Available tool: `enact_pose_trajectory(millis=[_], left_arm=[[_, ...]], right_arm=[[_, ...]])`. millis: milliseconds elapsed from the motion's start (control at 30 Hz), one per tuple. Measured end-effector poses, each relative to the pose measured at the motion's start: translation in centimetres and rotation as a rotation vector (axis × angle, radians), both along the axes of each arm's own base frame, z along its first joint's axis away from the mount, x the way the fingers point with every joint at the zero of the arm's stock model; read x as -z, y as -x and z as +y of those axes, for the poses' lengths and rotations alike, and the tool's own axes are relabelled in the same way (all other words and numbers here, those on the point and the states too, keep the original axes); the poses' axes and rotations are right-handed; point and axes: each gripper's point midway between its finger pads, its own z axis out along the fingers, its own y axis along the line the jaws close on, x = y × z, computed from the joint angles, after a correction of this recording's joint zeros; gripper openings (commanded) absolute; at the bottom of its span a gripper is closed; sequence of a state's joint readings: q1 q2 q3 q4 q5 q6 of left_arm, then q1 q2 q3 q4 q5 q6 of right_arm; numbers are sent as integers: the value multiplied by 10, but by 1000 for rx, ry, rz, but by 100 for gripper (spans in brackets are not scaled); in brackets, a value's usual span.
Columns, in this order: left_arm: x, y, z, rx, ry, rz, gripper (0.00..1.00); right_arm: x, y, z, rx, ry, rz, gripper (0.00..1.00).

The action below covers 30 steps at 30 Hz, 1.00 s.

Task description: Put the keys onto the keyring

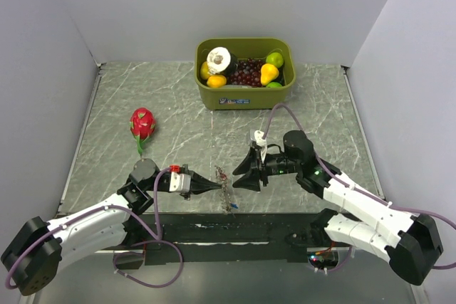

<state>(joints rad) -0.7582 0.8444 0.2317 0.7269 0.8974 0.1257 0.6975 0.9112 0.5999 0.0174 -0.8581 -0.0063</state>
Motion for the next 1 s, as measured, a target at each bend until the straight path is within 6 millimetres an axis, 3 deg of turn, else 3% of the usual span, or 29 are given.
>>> enact_pose_trajectory(millis=[433, 1000], left_arm=[[0, 1, -1, 7, 0, 9, 1], [9, -1, -2, 5, -24, 39, 1]], right_arm=[[-17, 23, 14, -154, -85, 53, 35], [0, 27, 27, -165, -33, 91, 39]])
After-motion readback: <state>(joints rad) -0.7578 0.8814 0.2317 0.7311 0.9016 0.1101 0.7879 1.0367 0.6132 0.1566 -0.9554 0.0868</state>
